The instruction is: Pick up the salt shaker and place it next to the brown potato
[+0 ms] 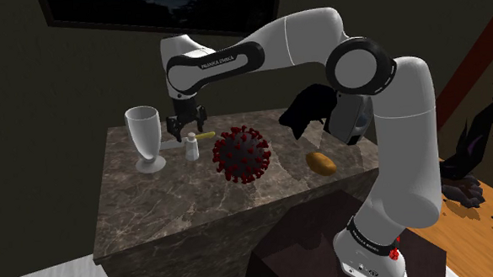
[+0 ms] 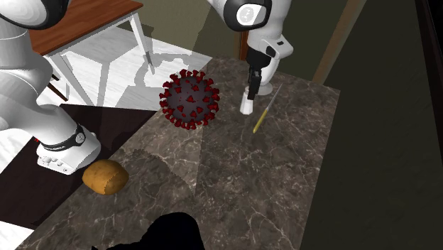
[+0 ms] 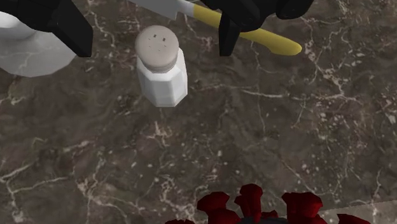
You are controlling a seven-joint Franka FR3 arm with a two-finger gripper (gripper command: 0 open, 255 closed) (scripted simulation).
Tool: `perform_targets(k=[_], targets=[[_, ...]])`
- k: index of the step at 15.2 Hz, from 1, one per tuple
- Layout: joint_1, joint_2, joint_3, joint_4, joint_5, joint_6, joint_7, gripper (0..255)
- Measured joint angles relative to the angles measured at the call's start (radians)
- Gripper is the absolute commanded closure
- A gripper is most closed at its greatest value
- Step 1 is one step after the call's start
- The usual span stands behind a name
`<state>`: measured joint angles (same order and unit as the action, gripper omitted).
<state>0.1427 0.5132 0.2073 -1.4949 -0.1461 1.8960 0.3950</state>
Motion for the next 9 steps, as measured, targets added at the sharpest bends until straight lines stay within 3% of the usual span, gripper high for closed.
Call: perform_targets(k=[4, 5, 9], targets=[[0.000, 0.000, 0.000, -0.001, 0.000, 0.002, 0.000, 0], [0.000, 0.000, 0.000, -0.001, 0.000, 0.002, 0.000, 255], [0.001, -0.001, 0.001, 0.000, 0.001, 0.002, 0.000, 255]])
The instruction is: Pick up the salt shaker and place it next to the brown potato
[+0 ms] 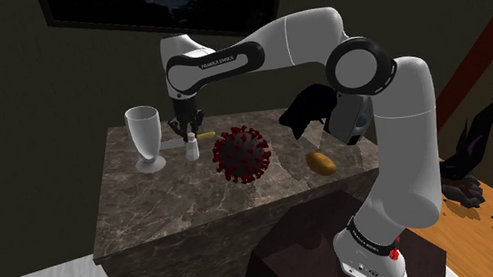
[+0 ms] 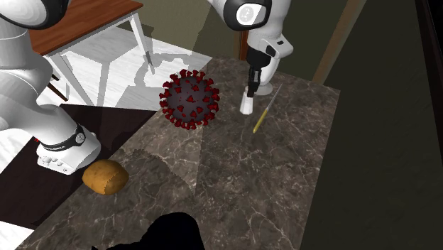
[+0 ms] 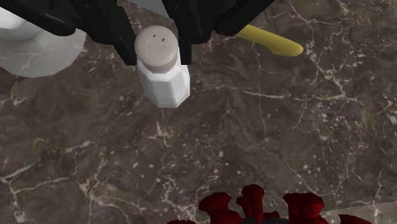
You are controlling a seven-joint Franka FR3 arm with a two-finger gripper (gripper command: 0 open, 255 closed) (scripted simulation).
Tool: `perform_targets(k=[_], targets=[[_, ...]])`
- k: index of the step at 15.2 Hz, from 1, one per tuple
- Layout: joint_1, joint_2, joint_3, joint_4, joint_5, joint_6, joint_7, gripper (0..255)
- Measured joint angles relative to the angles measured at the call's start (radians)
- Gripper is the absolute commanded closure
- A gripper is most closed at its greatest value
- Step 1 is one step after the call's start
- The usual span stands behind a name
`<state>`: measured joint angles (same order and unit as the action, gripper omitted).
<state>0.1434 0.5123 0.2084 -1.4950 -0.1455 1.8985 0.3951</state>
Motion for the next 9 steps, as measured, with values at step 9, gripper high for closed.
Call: perform_targets(k=[9], targets=[[-0.001, -0.007, 0.000, 0.016, 0.002, -0.024, -0.003, 255]])
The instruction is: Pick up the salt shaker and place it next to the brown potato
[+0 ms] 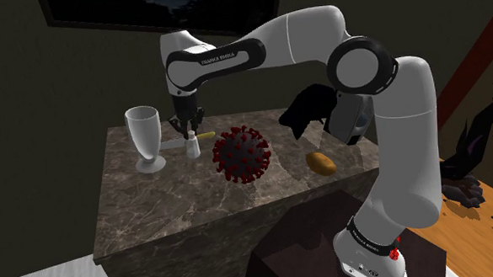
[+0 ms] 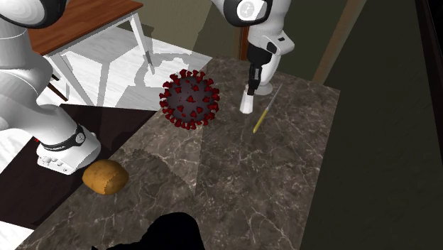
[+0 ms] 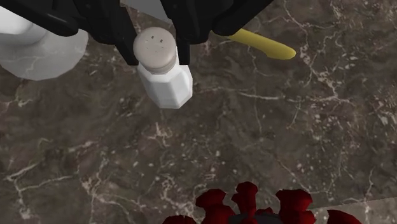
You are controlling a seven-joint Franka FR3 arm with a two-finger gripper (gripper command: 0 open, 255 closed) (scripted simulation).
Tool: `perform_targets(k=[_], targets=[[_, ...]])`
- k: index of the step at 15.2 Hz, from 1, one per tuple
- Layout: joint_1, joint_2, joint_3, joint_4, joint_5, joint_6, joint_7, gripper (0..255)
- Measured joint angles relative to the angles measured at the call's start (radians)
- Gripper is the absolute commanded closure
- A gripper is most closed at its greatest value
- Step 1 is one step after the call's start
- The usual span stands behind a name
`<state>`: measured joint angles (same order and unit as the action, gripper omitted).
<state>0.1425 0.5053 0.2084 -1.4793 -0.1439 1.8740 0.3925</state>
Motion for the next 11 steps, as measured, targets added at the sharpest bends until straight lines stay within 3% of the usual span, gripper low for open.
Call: perform_targets(k=[11], targets=[[0.003, -0.031, 0.004, 0.095, 0.009, -0.126, -0.010, 255]])
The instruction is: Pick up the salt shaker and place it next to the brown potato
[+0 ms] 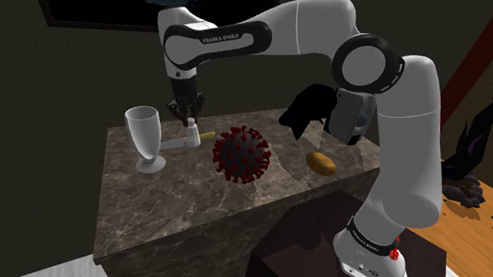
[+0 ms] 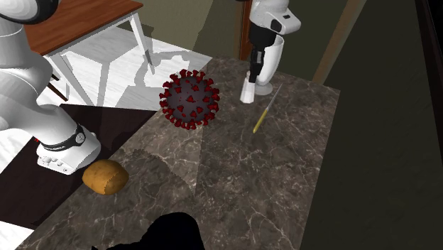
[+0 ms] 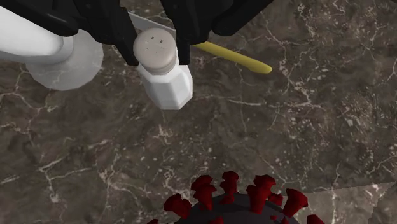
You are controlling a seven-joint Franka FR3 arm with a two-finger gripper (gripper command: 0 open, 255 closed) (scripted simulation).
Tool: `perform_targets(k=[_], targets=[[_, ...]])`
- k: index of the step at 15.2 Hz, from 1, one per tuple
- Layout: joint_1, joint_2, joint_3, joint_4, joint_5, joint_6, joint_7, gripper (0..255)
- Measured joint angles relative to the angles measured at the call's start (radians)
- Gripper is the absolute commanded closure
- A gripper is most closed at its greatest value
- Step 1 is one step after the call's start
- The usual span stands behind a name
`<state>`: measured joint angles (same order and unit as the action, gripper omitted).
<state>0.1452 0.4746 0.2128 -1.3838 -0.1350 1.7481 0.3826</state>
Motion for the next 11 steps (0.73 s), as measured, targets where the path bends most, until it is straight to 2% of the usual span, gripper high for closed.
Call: perform_targets(k=[11], targets=[[0.012, 0.002, 0.003, 0.154, 0.002, -0.151, -0.006, 255]])
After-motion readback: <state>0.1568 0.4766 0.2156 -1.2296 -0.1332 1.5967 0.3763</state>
